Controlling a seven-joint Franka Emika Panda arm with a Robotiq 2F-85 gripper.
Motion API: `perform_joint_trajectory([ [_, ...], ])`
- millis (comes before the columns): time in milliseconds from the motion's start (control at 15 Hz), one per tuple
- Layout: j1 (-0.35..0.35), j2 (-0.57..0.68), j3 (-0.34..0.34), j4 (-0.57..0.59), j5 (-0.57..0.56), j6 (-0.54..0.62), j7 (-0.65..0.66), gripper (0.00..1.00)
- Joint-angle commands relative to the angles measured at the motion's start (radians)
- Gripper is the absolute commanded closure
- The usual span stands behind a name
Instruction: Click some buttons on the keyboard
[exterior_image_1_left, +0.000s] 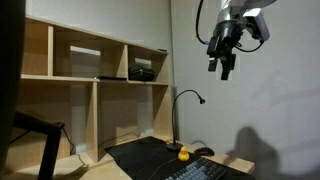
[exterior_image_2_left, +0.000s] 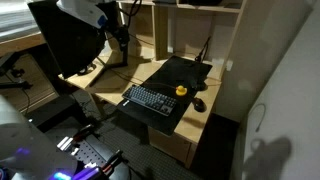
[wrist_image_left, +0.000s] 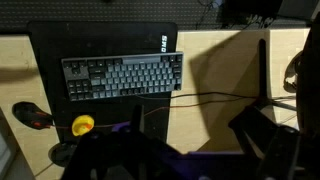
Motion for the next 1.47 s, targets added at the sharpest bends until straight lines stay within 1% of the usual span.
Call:
perform_joint_trajectory([
  [0,-0.02,0.003,0.015,0.002,0.011,-0.003,-0.01,0.0],
  [533,-0.02,0.003,0.015,0.002,0.011,-0.003,-0.01,0.0],
  [667,-0.066,0.066,0.045,-0.017,-0.02,0.128,0.092,0.0],
  [800,-0.076,0.137,0.033,-0.032,-0.006,0.184,0.141,0.0],
  [1000,-0.095,0.243,0.03,-0.065,0.021,0.225,0.221,0.0],
  [1067,-0.089,0.175,0.036,-0.054,0.008,0.185,0.183,0.0],
  [1200,-0.092,0.215,0.037,-0.054,0.009,0.194,0.185,0.0],
  [1400,-0.09,0.189,0.04,-0.05,0.009,0.192,0.185,0.0],
])
